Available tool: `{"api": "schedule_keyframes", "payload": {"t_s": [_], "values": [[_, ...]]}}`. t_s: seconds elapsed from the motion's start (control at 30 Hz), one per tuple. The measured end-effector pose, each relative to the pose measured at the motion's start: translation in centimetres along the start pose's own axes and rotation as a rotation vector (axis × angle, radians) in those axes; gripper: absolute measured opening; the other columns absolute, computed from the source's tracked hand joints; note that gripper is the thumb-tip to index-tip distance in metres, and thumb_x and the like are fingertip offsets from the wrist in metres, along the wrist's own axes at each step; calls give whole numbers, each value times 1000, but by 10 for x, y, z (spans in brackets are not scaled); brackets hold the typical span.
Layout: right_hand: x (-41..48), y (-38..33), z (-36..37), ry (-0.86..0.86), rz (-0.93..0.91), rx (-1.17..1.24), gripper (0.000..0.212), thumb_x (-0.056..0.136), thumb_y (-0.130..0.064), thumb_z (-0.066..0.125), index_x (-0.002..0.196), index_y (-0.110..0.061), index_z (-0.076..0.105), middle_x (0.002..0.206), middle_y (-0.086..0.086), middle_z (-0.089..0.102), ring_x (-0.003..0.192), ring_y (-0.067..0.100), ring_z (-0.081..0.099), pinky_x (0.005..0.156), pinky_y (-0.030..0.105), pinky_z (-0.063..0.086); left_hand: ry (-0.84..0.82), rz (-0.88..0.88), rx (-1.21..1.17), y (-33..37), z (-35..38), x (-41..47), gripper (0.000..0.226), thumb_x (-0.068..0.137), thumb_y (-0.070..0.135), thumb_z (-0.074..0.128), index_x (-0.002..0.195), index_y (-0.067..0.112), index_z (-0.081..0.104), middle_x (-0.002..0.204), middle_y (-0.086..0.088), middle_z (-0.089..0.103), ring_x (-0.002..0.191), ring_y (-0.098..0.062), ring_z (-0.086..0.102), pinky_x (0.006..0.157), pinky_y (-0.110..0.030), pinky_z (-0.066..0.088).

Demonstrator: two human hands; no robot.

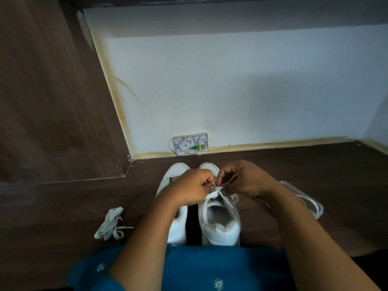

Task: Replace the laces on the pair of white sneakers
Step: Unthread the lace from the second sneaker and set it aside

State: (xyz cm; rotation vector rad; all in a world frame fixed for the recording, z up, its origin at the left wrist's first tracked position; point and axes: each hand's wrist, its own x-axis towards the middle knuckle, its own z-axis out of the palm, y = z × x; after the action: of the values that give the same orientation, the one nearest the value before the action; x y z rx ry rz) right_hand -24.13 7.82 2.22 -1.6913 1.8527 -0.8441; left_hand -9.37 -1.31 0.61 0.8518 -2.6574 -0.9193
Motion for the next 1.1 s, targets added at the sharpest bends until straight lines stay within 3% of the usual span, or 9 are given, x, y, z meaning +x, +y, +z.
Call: {"api": "schedule_keyframes", "payload": {"t_s": [0.1,0.23,0.37,0.53,0.67,0.87,0.97,1.1], "values": [[0,1,1,12,-1,20,24,70,0,75,71,-23,68,63,-12,63,57,-7,54,65,18,45,60,1,84,5,0,0,11,95,11,46,96,11,56,83,3,50,77,-14,45,66,-26,33],[0,1,2,27,-19,13,18,73,-4,74,75,-21,69,68,-10,64,59,-5,54,64,18,45,126,-57,-13,11,2,1,12,95,8,40,91,12,50,80,3,46,74,-13,41,64,-26,30],[0,-1,2,22,-37,-19,20,68,-9,80,77,-24,68,68,-11,62,57,-3,53,61,18,45,164,-79,-240,4,4,1,16,92,8,49,81,20,49,69,6,50,62,-10,46,63,-27,38],[2,-4,5,47,-101,-87,40,64,0,76,70,-34,56,70,-13,55,56,-6,49,55,14,38,175,-38,-424,-3,1,-2,31,82,-10,59,75,19,53,67,1,55,62,-12,52,66,-30,44],[2,-5,7,79,-117,-73,40,67,4,72,64,-30,52,65,-13,54,55,-9,49,53,8,35,130,-37,-361,-4,0,-2,30,73,-8,66,69,21,61,74,-3,62,70,-15,54,71,-31,44],[1,-4,5,83,-71,-85,17,72,-5,75,76,-20,68,64,-17,59,58,-13,54,57,5,38,177,-43,-282,-5,4,2,32,74,-3,70,65,27,62,65,6,62,62,-10,56,69,-30,48],[2,-5,5,87,-47,-129,9,74,-10,73,81,-16,72,71,-12,63,61,-6,54,58,6,38,186,-56,-236,-1,3,0,30,74,-1,70,62,26,62,61,8,61,55,-4,53,61,-21,45],[2,-6,5,76,-31,-133,16,73,-3,69,77,-18,69,70,-13,61,60,-6,53,57,6,38,181,-76,-100,12,7,-2,24,75,6,64,60,23,56,55,8,51,48,-2,43,48,-18,33]]}}
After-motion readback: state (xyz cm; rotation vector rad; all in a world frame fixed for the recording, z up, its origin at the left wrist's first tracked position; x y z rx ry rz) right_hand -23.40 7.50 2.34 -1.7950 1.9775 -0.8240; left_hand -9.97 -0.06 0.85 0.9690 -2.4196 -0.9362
